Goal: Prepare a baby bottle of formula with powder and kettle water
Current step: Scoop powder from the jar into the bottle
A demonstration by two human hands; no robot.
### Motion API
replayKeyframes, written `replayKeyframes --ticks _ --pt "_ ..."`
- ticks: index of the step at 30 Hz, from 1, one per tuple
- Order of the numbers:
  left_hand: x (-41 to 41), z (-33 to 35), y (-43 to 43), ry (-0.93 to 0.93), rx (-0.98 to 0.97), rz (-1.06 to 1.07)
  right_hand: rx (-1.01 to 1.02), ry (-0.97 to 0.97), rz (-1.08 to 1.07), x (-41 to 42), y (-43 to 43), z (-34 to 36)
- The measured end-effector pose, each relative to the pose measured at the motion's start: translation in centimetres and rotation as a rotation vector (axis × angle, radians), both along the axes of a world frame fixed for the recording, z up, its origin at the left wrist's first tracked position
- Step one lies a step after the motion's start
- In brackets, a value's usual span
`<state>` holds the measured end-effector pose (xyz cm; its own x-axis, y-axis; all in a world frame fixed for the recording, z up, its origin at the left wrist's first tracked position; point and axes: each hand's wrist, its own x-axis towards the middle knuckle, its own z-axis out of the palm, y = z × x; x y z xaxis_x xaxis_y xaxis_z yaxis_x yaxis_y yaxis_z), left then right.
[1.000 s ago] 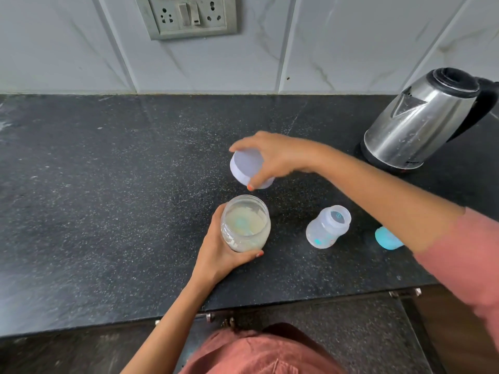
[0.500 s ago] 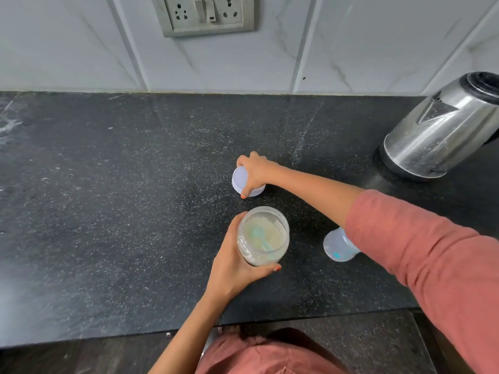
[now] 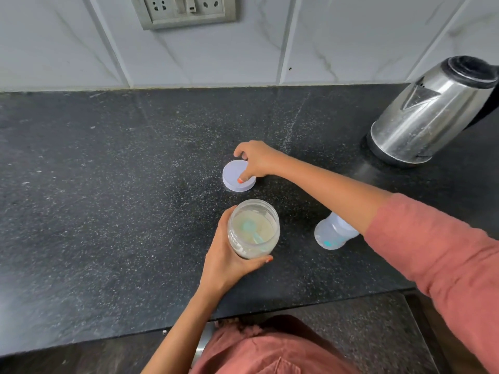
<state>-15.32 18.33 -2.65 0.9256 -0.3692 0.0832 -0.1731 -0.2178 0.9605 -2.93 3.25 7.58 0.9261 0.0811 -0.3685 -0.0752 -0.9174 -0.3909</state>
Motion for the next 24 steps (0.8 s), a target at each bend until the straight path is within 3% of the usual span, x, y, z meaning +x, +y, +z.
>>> replayKeyframes --ticks 5,10,24 --pt "-0.1 0.0 -0.2 -0.018 -0.010 -0.006 0.154 -0.093 -0.084 -4.6 -0.6 3.7" --pt "0.1 0.4 -0.6 -0.032 -0.036 -0.018 0.222 -0.065 -0.066 -9.6 -0.3 6.4" --pt "-0.2 -0.2 -0.4 0.037 -0.040 -0.018 -0.397 -0.114 0.086 -12.1 4.1 2.8"
